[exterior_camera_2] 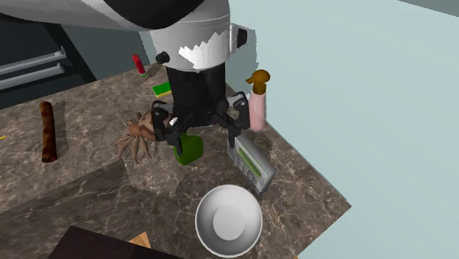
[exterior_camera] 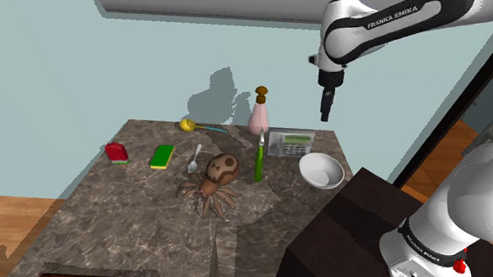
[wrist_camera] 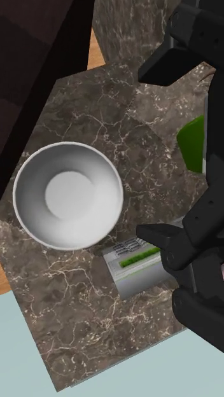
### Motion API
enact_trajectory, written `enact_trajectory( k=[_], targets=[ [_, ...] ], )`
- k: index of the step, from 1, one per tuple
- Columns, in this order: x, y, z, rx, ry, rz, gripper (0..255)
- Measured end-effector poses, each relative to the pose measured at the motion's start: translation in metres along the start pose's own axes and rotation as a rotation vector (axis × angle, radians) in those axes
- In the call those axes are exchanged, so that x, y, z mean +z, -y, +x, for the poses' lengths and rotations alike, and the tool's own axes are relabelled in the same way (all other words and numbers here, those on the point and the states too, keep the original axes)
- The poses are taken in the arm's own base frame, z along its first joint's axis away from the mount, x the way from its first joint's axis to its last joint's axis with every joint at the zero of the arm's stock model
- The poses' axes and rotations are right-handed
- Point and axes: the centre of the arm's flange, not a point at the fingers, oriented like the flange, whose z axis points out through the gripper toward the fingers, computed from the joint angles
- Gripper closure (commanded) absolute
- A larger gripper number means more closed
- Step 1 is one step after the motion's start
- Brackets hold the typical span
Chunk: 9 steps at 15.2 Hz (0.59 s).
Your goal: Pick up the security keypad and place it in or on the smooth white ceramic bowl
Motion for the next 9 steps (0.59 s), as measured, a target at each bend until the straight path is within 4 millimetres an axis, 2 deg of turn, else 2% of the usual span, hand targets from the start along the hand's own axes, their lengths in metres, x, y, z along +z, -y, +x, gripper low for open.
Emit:
enact_trajectory(
  k=[2,9],
  targets=[
    [0.016,-0.019,0.014,-0.035,0.011,-0.002,0],
    [0.079,-0.068,0.064,-0.157,0.048,-0.009,0]
  ],
)
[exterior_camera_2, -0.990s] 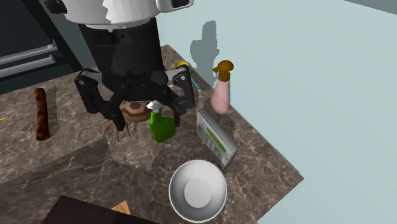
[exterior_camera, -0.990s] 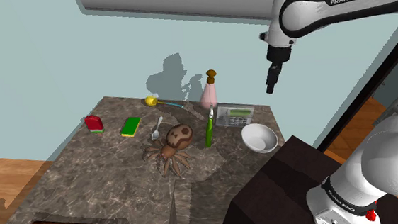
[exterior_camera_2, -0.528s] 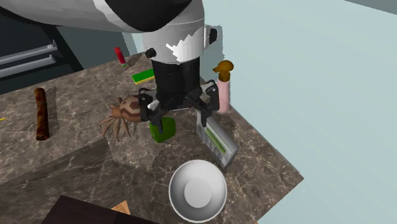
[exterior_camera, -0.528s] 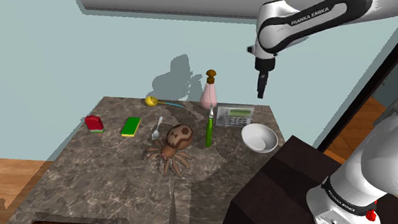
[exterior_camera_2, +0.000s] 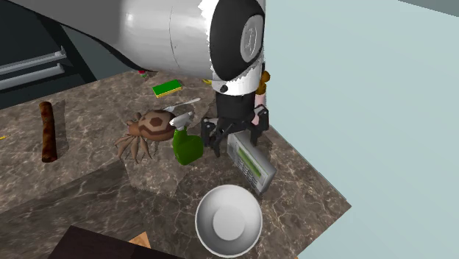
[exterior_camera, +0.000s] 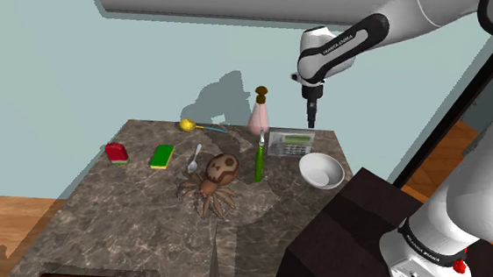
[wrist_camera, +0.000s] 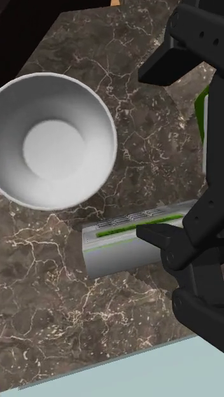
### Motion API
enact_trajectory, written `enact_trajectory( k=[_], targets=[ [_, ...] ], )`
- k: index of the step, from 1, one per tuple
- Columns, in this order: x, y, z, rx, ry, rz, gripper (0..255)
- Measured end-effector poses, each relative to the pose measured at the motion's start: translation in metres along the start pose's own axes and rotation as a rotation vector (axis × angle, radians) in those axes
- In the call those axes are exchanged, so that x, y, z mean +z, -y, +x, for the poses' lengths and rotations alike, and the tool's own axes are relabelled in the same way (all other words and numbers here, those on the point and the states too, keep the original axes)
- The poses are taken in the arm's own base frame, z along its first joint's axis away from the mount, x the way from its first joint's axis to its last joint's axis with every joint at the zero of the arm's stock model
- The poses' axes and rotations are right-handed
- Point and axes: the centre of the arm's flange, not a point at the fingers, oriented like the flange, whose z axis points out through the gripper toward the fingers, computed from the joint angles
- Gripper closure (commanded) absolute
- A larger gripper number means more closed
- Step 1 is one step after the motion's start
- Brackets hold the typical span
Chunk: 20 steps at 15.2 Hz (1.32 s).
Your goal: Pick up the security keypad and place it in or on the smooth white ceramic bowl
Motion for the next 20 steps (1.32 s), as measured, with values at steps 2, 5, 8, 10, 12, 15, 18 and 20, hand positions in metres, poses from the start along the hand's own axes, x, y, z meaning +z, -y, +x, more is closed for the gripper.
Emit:
enact_trajectory(
  k=[2,5,8,10,12,15,18,20],
  targets=[
    [0.021,-0.014,0.012,-0.035,0.011,-0.001,0],
    [0.045,-0.038,0.035,-0.087,0.027,-0.004,0],
    [0.069,-0.056,0.056,-0.139,0.043,-0.007,0],
    [0.09,-0.074,0.072,-0.174,0.053,-0.009,0],
    [0.103,-0.082,0.081,-0.196,0.06,-0.01,0],
    [0.12,-0.085,0.084,-0.203,0.061,-0.01,0],
    [0.135,-0.084,0.084,-0.204,0.062,-0.01,0],
    [0.142,-0.084,0.083,-0.204,0.062,-0.01,0]
  ],
)
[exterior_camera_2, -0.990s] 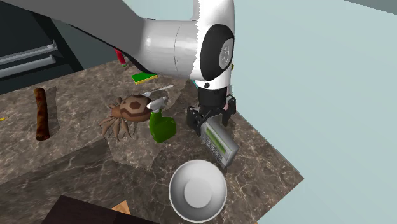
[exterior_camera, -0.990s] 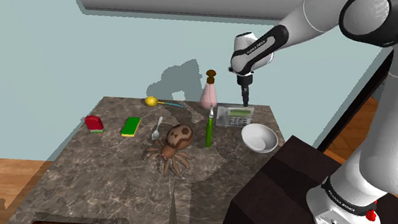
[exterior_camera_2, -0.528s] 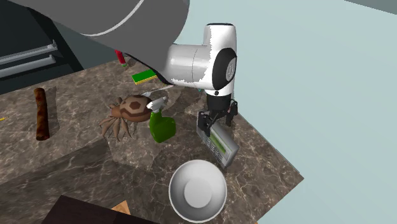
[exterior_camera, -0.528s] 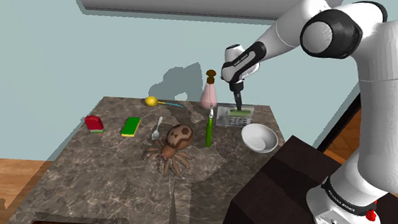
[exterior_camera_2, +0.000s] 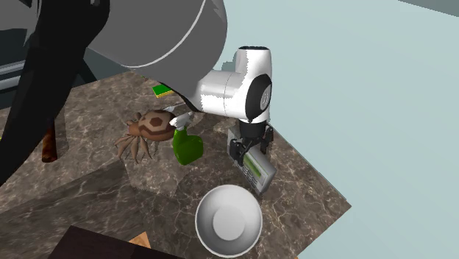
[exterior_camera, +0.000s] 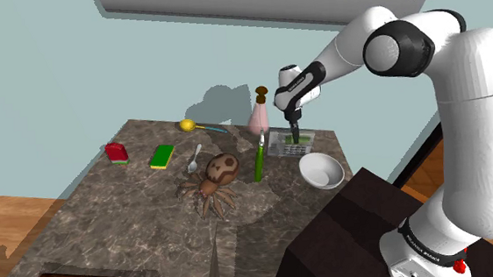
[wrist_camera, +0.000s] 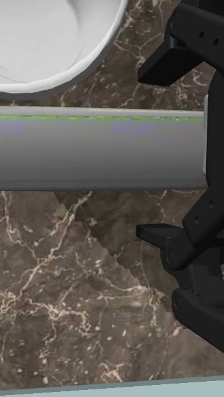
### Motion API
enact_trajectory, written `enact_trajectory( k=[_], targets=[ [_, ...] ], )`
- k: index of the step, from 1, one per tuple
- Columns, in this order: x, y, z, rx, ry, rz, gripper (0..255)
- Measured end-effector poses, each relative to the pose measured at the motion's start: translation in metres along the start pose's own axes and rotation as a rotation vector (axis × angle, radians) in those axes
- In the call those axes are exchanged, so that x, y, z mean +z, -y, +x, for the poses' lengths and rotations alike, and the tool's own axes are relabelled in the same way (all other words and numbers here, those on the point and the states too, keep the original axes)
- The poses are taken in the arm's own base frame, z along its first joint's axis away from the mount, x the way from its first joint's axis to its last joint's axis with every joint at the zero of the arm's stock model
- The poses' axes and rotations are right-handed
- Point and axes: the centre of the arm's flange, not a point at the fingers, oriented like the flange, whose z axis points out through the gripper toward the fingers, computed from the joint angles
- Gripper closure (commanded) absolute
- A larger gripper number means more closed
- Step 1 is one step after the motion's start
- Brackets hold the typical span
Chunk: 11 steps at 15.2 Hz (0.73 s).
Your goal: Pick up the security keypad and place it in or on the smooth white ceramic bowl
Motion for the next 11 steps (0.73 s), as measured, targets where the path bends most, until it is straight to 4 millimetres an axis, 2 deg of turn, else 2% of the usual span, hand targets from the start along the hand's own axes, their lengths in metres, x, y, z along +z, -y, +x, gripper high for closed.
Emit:
enact_trajectory(
  k=[5,6,11],
  targets=[
    [0.0022,-0.0003,0.0004,0.0,0.0,0.0,0],
    [0.0022,-0.0003,0.0004,0.0,0.0,0.0,255],
    [0.0019,-0.0005,0.0001,0.001,-0.001,-0.001,255]
  ],
)
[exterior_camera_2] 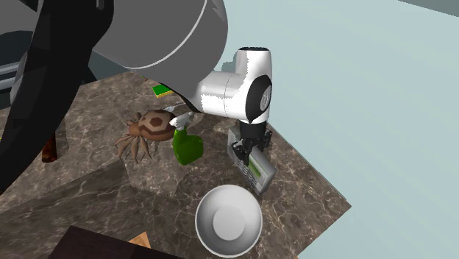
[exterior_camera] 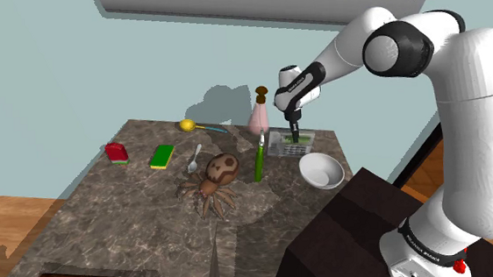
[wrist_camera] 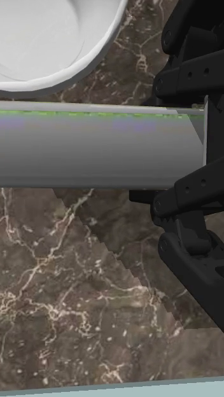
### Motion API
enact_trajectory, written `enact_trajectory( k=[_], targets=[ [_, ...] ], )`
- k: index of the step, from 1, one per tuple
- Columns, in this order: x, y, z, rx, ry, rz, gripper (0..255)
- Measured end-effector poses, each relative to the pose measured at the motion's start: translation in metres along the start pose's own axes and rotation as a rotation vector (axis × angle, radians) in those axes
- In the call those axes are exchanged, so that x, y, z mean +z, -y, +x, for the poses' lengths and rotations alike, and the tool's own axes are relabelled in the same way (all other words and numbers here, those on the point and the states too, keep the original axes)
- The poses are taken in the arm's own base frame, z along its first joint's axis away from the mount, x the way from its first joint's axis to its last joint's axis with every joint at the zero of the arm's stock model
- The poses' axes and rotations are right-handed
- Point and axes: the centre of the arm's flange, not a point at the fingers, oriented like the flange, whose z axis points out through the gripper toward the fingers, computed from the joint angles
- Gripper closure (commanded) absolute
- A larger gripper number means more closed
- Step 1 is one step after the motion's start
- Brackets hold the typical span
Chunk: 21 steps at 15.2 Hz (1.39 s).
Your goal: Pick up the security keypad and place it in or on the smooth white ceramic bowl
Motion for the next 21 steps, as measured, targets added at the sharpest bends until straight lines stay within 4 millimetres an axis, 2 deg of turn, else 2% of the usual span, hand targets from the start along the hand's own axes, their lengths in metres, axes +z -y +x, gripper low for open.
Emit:
enact_trajectory(
  k=[7,21],
  targets=[
    [-0.005,0.001,-0.001,-0.001,0.001,0.001,255],
    [-0.075,0.007,-0.019,-0.001,0.001,0.001,255]
  ],
)
